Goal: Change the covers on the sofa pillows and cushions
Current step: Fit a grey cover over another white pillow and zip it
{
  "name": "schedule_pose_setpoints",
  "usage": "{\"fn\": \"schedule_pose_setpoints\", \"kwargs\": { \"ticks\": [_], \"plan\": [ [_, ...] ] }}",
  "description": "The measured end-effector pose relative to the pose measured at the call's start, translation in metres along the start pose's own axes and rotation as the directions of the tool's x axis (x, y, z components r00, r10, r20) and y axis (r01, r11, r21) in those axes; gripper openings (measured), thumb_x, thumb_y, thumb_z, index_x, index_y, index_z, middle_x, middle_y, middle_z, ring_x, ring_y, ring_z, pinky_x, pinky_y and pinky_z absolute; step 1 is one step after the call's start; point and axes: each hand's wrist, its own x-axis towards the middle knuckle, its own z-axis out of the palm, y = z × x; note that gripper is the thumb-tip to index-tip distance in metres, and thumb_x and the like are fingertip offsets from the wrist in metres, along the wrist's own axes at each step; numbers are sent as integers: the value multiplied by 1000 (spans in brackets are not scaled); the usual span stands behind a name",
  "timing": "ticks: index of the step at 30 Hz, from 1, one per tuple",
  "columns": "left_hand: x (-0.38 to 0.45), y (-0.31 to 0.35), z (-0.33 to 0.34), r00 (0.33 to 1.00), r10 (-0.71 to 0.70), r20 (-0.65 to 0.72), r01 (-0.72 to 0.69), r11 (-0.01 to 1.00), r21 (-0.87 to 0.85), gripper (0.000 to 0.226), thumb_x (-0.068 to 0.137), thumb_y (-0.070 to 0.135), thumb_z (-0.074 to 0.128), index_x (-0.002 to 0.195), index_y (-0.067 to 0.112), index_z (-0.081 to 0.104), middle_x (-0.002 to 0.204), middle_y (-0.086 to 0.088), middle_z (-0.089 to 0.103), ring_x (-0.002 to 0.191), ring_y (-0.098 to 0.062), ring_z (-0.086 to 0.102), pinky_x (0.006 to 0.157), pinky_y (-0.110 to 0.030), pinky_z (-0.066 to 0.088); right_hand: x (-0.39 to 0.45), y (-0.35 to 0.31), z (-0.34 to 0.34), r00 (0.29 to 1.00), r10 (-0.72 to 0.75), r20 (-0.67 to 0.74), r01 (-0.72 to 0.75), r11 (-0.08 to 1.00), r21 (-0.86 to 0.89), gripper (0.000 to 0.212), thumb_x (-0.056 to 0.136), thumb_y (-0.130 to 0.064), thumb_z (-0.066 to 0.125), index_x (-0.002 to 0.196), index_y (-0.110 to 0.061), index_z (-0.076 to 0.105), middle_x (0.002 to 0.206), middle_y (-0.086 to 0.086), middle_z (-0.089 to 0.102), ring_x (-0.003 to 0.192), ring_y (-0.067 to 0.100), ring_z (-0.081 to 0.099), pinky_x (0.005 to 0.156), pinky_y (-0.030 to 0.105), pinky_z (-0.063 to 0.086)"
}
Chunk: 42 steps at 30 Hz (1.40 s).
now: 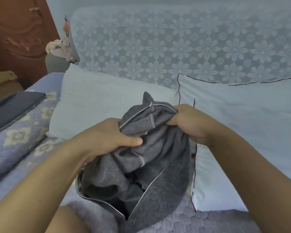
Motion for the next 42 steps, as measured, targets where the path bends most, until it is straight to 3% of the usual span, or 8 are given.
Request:
{"fn": "schedule_pose_setpoints", "kwargs": {
  "ticks": [3, 6, 10, 21, 26, 31, 37, 42],
  "plan": [
    [7, -14, 6, 994, 10, -104, 9, 984, 177, 17, 81, 36, 80, 94, 25, 79, 90, 7, 79, 89, -13, 74, 96, -42, 55, -3, 4, 8, 1000, 1, 24, -3, 997, 82, 23, 92, 6, 51, 103, 0, 71, 98, 21, 74, 95, 38, 71, 93, 50, 56],
    [5, -16, 13, 986, -74, -147, 35, 966, -257, 13, 96, 15, 66, 95, 13, 79, 98, -8, 79, 91, -25, 76, 90, -43, 57, -2, 10, 17, 999, -13, 34, 9, 993, 116, 15, 94, -4, 59, 100, -6, 73, 93, 15, 76, 91, 33, 74, 89, 46, 59],
    [0, -12, 24, 983, -180, -46, 100, 722, -684, 20, 93, 3, 55, 99, 1, 75, 97, -19, 77, 81, -29, 76, 69, -37, 62, -4, 23, 28, 998, -42, 50, 40, 998, 51, 13, 91, -29, 72, 95, -18, 76, 89, -1, 78, 86, 16, 74, 84, 34, 58],
    [-24, -49, 73, 926, -206, 315, 372, 365, -854, 43, 79, 22, 71, 115, -2, 74, 122, -23, 69, 112, -37, 65, 112, -52, 43, 4, 68, 34, 987, 56, -154, -55, 998, 7, 17, 83, -15, 64, 94, -17, 77, 94, 10, 76, 93, 27, 71, 92, 51, 55],
    [-23, -63, 107, 955, -199, 219, 257, 187, -948, 49, 89, 13, 61, 134, -6, 61, 130, -28, 64, 125, -42, 61, 114, -55, 39, -8, 103, 63, 991, 10, -134, -85, 818, -568, 52, 91, -24, 65, 140, -24, 49, 133, 4, 54, 118, 25, 51, 97, 38, 45],
    [-29, -75, 123, 976, -189, 109, 128, 95, -987, 60, 104, 48, 43, 135, 1, 62, 136, -23, 62, 130, -37, 58, 114, -50, 40, -75, 98, 81, 932, -144, -331, 138, 990, -43, 23, 93, -26, 64, 111, -40, 63, 112, -22, 57, 103, -5, 57, 90, 15, 45],
    [-49, -82, 131, 968, -198, -154, -12, 577, -816, 32, 95, -14, 49, 122, 4, 52, 98, -20, 74, 79, -22, 73, 64, -28, 59, -107, 128, 124, 965, -151, -215, 164, 985, 43, 52, 94, -21, 65, 134, -49, 46, 135, -34, 46, 130, -15, 39, 107, 7, 30],
    [-71, -80, 127, 975, 21, -220, -141, 825, -547, 59, 102, -4, 46, 140, 40, 54, 122, 6, 73, 114, -8, 68, 96, -21, 53, -112, 132, 158, 950, -234, -208, 254, 964, 74, 63, 92, -13, 56, 147, -40, 43, 153, -29, 34, 145, -5, 27, 121, 22, 23]
  ]
}}
